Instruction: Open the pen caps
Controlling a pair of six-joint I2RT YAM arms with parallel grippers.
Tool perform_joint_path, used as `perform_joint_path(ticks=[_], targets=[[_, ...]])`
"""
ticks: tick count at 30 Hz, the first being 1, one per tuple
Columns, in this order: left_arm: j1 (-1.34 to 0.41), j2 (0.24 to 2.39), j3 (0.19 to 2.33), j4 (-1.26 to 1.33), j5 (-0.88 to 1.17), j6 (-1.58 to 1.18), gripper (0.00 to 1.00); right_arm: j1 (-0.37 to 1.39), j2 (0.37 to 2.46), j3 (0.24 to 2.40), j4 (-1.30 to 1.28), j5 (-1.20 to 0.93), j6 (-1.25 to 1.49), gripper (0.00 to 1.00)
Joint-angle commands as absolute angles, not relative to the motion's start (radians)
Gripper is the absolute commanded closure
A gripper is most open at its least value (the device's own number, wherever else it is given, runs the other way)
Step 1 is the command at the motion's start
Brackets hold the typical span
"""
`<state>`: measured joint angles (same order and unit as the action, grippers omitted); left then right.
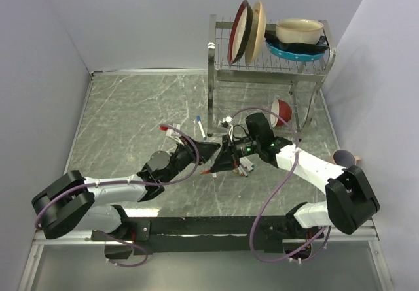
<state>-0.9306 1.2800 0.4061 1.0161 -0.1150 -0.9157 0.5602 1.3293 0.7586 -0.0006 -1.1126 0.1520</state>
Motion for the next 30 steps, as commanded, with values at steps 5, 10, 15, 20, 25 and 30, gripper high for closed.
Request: perform_joint_path(ticks=[5, 10, 15, 20, 25, 30], targets=[[-0.881, 1.14, 0.428, 0.879, -0.13, -0.848, 0.99, 0.558, 1.37, 0.853, -0.182, -1.201, -0.118, 1.0], [-0.861, 0.907, 0.404, 0.727, -0.322, -0.779, 0.99, 0.563, 1.492, 1.003, -0.57, -1.223, -0.408, 1.0], [-0.838, 0.701, 0.373, 0.566, -0.551, -0.739, 0.99, 0.613, 1.577, 1.051, -0.67, -1.148, -0.492, 1.0], [-0.807, 0.558, 0.356, 0.395, -0.638, -0.802, 0.99, 0.638, 1.58, 1.057, -0.653, -1.068, -0.477, 1.0], [-0.792, 0.526, 0.31, 0.188, -0.693, -0.943, 0.99, 0.64, 1.556, 1.032, -0.571, -0.825, -0.419, 1.0], [-0.776, 0.548, 0.264, 0.003, -0.68, -1.135, 0.99, 0.635, 1.551, 1.015, -0.503, -0.56, -0.347, 1.0]])
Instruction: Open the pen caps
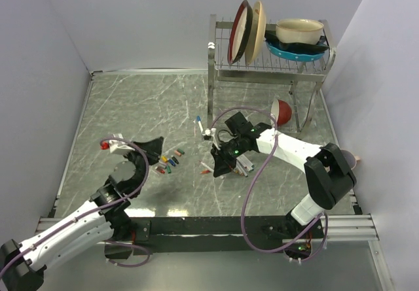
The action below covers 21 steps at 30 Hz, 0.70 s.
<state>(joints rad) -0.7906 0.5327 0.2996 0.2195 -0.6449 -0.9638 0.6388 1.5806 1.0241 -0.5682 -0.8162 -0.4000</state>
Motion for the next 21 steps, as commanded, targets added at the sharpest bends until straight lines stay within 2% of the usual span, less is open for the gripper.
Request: perform_joint_path(ticks=[1, 5, 11, 21], targets=[[-0.772, 0.549, 0.25, -0.03, -0.683, -1.159, 0.99, 0.634, 1.552, 1.009, -0.485, -0.498, -0.333, 1.0], [-0.764, 0.529, 0.218, -0.164, -0.69, -1.25, 0.99, 0.632, 1.58, 1.011, -0.474, -0.39, -0.327, 1.0], [-0.762, 0.503, 0.187, -0.242, -0.677, -1.31, 0.99, 0.632, 1.617, 1.029, -0.512, -0.359, -0.351, 0.98], [-0.762, 0.673, 0.227, -0.267, -0.66, -1.342, 0.99, 0.634, 1.66, 1.034, -0.52, -0.31, -0.328, 0.87]])
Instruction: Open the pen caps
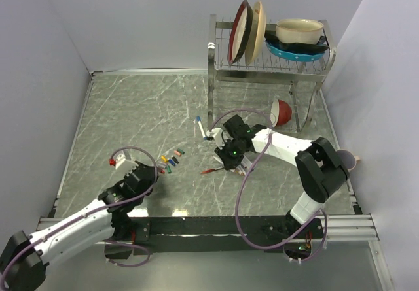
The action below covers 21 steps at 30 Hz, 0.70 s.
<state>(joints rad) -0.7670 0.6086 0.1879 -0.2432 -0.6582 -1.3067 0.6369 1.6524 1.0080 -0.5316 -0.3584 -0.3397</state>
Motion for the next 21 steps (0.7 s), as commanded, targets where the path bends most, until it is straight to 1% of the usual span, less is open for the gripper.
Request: perform_joint_path(ticks=[1, 4, 11, 16, 18, 21], targets=[[-0.762, 0.684, 0.229, -0.258, -0.658, -1.345, 0.99, 0.634, 1.664, 1.034, -0.519, -0.298, -0.325, 0.84], [-0.762, 0.715, 0.23, -0.241, -0.65, -1.344, 0.98, 0.635, 1.672, 1.031, -0.509, -0.256, -0.308, 0.79], [-0.762, 0.71, 0.219, -0.225, -0.652, -1.347, 0.96, 0.634, 1.683, 1.029, -0.489, -0.189, -0.281, 0.76], [-0.762, 0.703, 0.212, -0.229, -0.652, -1.362, 0.94, 0.635, 1.683, 1.037, -0.497, -0.186, -0.284, 0.68], [-0.762, 0.707, 0.204, -0.221, -0.647, -1.364, 0.93, 0.634, 1.684, 1.037, -0.503, -0.189, -0.288, 0.63], [-0.762, 0.721, 0.199, -0.21, -0.643, -1.371, 0.92, 0.634, 1.675, 1.035, -0.503, -0.189, -0.29, 0.59]])
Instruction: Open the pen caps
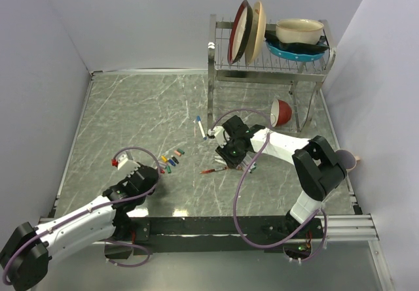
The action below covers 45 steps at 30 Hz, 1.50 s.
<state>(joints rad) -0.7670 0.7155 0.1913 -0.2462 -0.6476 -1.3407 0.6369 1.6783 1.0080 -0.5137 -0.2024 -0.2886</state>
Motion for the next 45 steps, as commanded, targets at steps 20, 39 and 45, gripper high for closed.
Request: perform_joint_path(ticks=[20, 39, 45], targets=[[-0.762, 0.843, 0.227, -0.183, -0.632, -1.393, 0.68, 0.606, 1.477, 1.051, -0.583, -0.471, -0.433, 0.57], [-0.762, 0.73, 0.291, -0.25, -0.594, -1.291, 0.39, 0.583, 1.431, 1.049, -0.597, -0.538, -0.451, 0.56], [-0.762, 0.627, 0.308, -0.129, -0.497, -1.126, 0.17, 0.569, 1.376, 1.043, -0.589, -0.564, -0.463, 0.54]])
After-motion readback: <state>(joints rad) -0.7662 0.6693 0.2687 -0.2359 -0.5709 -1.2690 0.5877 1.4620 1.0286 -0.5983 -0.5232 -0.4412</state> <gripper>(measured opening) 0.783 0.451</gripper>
